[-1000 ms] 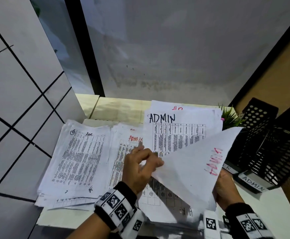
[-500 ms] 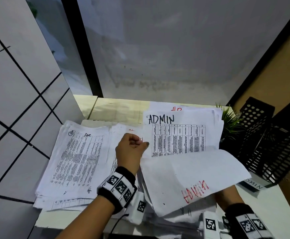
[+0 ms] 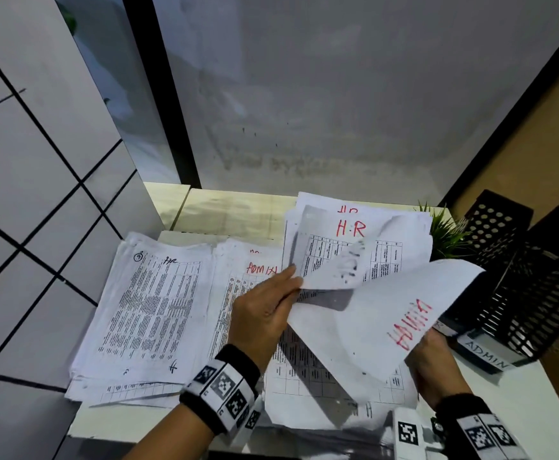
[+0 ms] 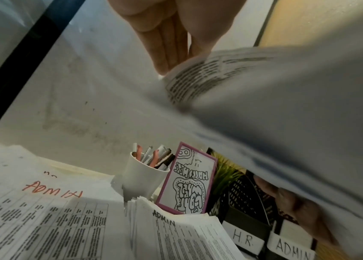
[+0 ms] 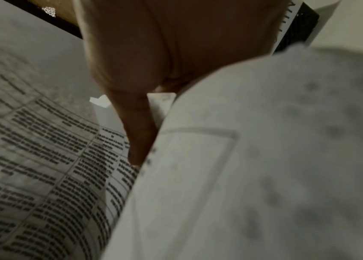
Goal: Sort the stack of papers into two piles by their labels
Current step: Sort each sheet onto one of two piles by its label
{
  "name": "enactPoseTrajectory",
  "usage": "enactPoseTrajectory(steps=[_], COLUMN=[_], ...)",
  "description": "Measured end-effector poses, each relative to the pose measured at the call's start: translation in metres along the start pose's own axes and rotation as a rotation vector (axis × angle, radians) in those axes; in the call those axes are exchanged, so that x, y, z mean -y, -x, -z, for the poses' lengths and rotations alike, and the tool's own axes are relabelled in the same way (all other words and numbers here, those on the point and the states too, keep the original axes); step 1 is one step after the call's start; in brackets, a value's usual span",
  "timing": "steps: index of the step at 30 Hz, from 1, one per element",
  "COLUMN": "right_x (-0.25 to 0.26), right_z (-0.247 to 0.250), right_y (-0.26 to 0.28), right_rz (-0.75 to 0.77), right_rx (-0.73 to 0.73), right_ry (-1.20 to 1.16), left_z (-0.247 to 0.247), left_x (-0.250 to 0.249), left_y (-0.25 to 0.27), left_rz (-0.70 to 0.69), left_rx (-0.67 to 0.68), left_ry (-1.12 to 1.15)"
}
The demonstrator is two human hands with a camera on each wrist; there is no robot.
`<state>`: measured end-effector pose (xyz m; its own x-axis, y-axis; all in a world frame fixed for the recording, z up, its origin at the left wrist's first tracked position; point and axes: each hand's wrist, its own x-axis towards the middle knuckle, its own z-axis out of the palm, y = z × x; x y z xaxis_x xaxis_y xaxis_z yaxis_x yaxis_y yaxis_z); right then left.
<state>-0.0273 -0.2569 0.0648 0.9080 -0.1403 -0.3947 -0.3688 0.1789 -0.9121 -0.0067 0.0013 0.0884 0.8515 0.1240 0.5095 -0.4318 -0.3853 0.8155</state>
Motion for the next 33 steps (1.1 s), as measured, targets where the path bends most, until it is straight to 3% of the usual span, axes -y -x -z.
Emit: enactPoseTrajectory(steps=[3,8,11,13,16,20,27,30,33], right_x=[0.001,0.007,0.007,0.009,0.008,0.004,0.006,0.010,0.015], right_z=[-0.002,-0.004,-0.001,-0.002,-0.004,0.002,0.039,0.042,0.038], right_y=[0.001,0.004,0.004,0.006,0.006,0.005,0.006,0.010,0.012], right_rz=[-0.020,-0.039,-0.051,-0.057,-0.066,-0.074,-0.033,-0.047,-0.051], right_rx=[0.026,0.054,0.066,0.086,0.082,0.028,-0.141,-0.143,-0.152], right_ry=[-0.005,-0.088,-0.107,-0.118,-0.138,-0.204,-0.321,-0.323,-0.323], left_z=[0.001,0.016,0.021,0.019,0.011,0.012,0.068,0.088,0.093], left_x=[0.001,-0.014,-0.006,-0.003,-0.011,-0.032,0.006,0.045,0.080], left_y=[0.010,0.009,0.010,0.009,0.002,-0.012,-0.053,-0.051,-0.039], left_rz=[-0.008,0.130,0.199,0.261,0.297,0.185,0.268,0.394,0.466], left_rx=[0.103,0.291,0.364,0.303,0.162,0.033,-0.208,-0.216,-0.107], left_ry=[0.009,0.055,-0.044,-0.069,0.080,0.123,0.006,-0.145,-0.222])
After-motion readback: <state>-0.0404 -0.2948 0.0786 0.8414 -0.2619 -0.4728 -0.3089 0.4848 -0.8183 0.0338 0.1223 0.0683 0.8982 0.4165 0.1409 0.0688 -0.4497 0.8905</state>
